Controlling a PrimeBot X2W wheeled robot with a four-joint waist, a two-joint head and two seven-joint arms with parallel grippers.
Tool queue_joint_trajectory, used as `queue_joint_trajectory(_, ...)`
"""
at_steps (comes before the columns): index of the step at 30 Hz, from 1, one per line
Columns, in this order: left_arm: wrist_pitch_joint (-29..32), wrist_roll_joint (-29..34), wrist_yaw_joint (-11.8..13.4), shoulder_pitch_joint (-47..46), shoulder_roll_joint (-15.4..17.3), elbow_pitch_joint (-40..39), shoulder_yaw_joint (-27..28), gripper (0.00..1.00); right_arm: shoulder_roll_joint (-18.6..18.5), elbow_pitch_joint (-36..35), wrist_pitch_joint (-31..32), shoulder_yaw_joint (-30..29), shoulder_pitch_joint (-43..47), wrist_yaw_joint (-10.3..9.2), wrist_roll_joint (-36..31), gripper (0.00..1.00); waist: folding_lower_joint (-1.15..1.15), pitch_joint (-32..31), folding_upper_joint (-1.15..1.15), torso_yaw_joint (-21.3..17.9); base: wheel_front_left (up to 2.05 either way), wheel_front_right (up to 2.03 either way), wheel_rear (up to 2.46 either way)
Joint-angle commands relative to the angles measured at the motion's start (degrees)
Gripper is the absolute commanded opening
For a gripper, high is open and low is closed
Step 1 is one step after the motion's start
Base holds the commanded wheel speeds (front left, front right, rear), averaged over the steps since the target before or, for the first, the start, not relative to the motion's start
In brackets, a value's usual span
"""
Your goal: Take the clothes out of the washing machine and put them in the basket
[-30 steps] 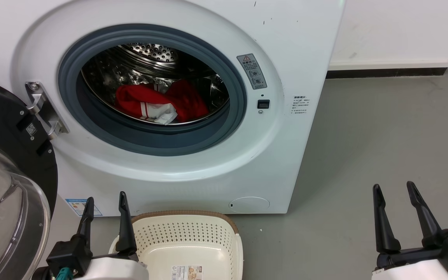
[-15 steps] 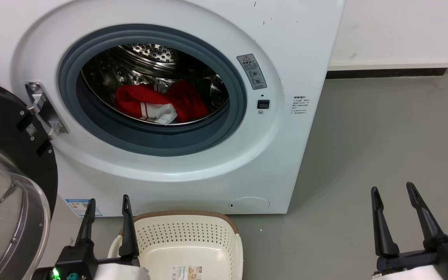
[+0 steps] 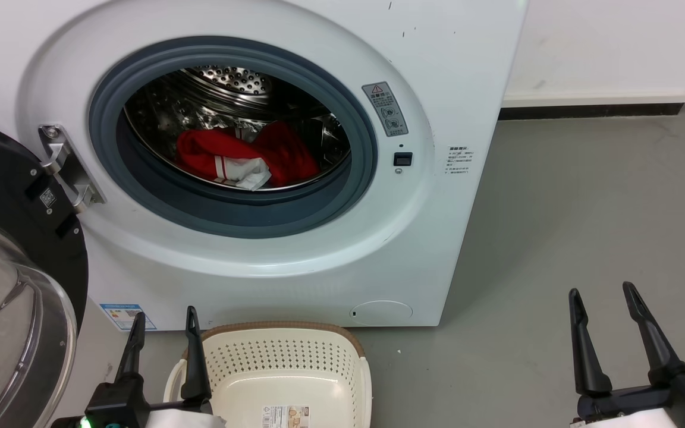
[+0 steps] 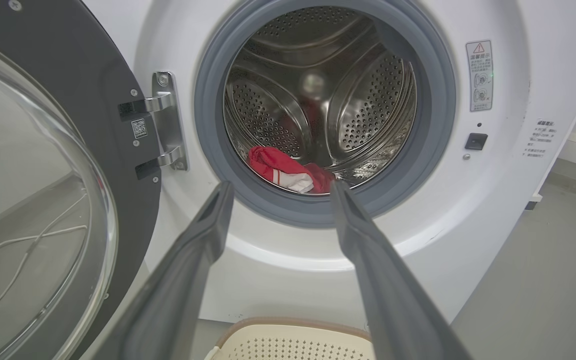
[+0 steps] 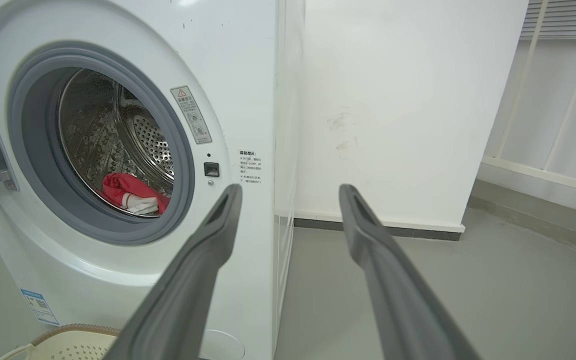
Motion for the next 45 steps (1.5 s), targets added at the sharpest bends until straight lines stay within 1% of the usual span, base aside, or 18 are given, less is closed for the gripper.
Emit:
queue_joint_trajectory(1,-0.16,-0.16,-0.13,0.17,0.18,0.19,0.2,1.0,-0.13,0.1,-0.22,-0.11,0.52,-0.03,0.42,1.0,0.0,0.04,0.0,0.03,0.0,0.0,0.0)
queue_joint_trajectory(17,-0.16,0.23,-0.24,-0.87,0.18,1.64,0.58,1.0,-0.13,0.42,-0.22,-0.12,-0.11,-0.03,1.51,1.0,0.0,0.52,0.0,-0.38,0.0,0.0,0.0)
queue_joint_trajectory(22,-0.16,0.87,-1.86,-4.32,0.18,3.64,1.95,1.0,-0.12,0.08,-0.21,0.61,-1.28,-0.03,1.46,1.0,0.0,1.93,0.0,-1.44,0.0,0.0,0.0)
queue_joint_trajectory(25,-0.16,1.67,-3.25,-8.02,0.19,5.54,3.36,1.0,-0.11,-0.28,-0.21,0.76,-2.17,-0.03,1.48,1.0,0.0,3.5,0.0,-2.38,0.0,0.0,0.0)
queue_joint_trajectory(30,-0.16,2.04,-5.83,-16.03,1.36,9.58,5.73,1.0,-0.11,-0.71,-0.21,1.19,-4.21,-0.03,1.62,1.0,0.0,7.0,0.0,-4.53,0.0,0.0,0.0)
queue_joint_trajectory(33,-0.15,1.96,-7.1,-21.72,2.62,12.29,7.33,1.0,-0.1,-1.07,-0.21,1.3,-5.87,-0.03,1.91,1.0,0.0,9.62,0.0,-5.91,0.0,0.0,0.0)
queue_joint_trajectory(38,-0.15,2.69,-8.72,-31.98,6.16,18.59,8.58,1.0,-0.1,-1.68,-0.21,1.42,-8.83,-0.03,2.55,1.0,0.0,14.54,0.0,-8.41,0.0,0.0,0.0)
queue_joint_trajectory(41,-0.15,3.59,-8.98,-37.71,7.91,21.95,8.54,1.0,-0.09,-2.01,-0.21,1.43,-10.61,-0.03,3.22,1.0,0.0,17.4,0.0,-9.69,0.0,0.0,0.0)
queue_joint_trajectory(45,-0.16,4.63,-9.32,-46.49,11.38,30.13,8.04,1.0,-0.07,-2.35,-0.21,1.69,-12.78,-0.03,4.04,1.0,0.0,21.03,0.0,-11.29,0.0,0.0,0.0)
